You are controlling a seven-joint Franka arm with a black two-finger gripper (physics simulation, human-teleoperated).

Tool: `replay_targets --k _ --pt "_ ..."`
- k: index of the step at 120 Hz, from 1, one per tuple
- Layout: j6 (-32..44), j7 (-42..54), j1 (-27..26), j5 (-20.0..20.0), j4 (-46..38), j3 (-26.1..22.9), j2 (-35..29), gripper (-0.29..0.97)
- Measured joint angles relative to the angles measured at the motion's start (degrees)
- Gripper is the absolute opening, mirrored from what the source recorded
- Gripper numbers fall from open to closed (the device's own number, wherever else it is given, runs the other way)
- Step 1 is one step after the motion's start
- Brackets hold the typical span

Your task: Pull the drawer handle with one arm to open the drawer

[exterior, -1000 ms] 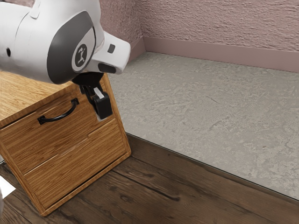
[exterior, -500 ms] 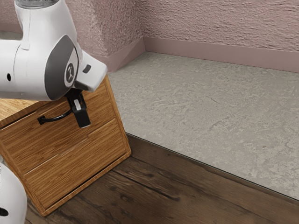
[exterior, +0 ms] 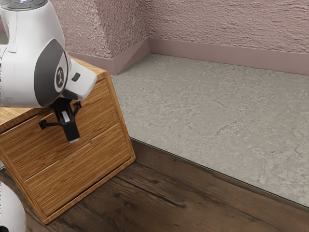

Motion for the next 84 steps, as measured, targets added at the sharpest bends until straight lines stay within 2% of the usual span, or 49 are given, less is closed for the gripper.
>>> replay_targets --k 35,84 --pt "-1.6 -7.3 1.7 0.8 0.3 -0.7 0.0 0.68" --pt "-2.4 -13.4 1.6 0.7 0.4 -1.4 -0.8 0.68"
